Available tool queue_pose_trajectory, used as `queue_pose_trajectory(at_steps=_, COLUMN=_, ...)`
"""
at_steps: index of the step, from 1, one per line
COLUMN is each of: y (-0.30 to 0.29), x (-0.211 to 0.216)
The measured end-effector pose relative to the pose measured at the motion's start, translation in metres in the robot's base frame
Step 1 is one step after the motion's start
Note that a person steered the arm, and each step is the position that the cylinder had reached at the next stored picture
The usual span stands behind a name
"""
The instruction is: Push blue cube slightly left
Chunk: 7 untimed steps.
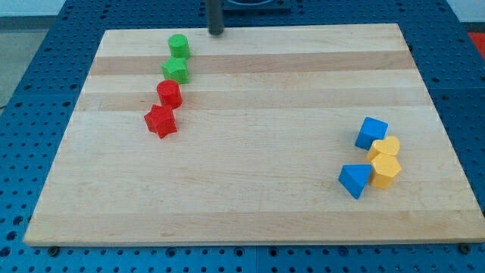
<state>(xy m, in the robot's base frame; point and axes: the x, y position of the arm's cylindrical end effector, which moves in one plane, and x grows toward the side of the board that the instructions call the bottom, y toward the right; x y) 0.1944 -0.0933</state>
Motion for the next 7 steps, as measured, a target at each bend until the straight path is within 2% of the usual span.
queue_pose_trajectory(at_steps=1, y=0.001, x=0.0)
queue_pose_trajectory(at_steps=2, y=-0.012, x=0.032)
queue_pose_trajectory(at_steps=5, y=-0.018, x=0.023)
queue_pose_trajectory(at_steps=6, y=-0.035, x=0.023)
queue_pose_trajectory(at_steps=7, y=-0.062, x=0.084)
